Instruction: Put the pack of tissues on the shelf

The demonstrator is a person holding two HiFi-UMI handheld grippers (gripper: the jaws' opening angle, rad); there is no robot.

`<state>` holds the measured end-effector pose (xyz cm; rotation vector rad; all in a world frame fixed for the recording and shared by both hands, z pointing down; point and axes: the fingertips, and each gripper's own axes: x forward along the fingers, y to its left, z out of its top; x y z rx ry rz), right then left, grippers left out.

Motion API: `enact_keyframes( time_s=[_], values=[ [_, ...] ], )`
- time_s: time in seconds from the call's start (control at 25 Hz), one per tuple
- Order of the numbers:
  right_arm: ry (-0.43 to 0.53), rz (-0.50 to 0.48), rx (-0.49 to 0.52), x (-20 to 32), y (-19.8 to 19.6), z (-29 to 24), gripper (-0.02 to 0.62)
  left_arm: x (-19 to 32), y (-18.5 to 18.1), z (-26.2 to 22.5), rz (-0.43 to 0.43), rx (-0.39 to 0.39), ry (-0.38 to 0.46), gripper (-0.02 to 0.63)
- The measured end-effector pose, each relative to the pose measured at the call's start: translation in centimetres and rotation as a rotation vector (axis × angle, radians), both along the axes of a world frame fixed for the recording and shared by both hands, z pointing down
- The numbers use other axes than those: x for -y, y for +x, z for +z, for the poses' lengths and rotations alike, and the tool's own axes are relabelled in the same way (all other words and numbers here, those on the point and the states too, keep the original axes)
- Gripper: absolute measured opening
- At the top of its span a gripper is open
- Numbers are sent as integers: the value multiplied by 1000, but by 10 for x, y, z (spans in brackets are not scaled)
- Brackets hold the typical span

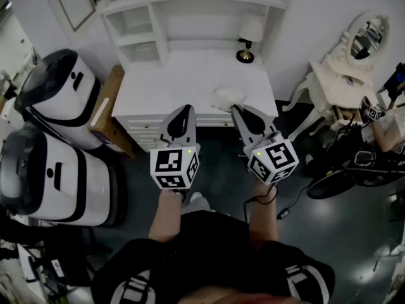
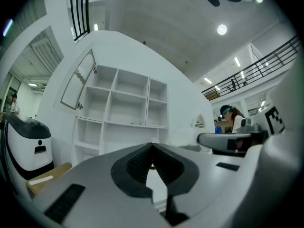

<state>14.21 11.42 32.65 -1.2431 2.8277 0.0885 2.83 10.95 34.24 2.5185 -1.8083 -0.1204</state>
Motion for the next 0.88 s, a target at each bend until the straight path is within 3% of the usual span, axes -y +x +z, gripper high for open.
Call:
enact_keyframes(
  time_s=[0.52,0.88],
  values=[
    [26,0,-5,0,4,-8,20,2,10,-8,4,10,23,11],
    [24,-13,47,-2,10,-10,20,-4,16,-6,-8,7,15,11]
  ],
)
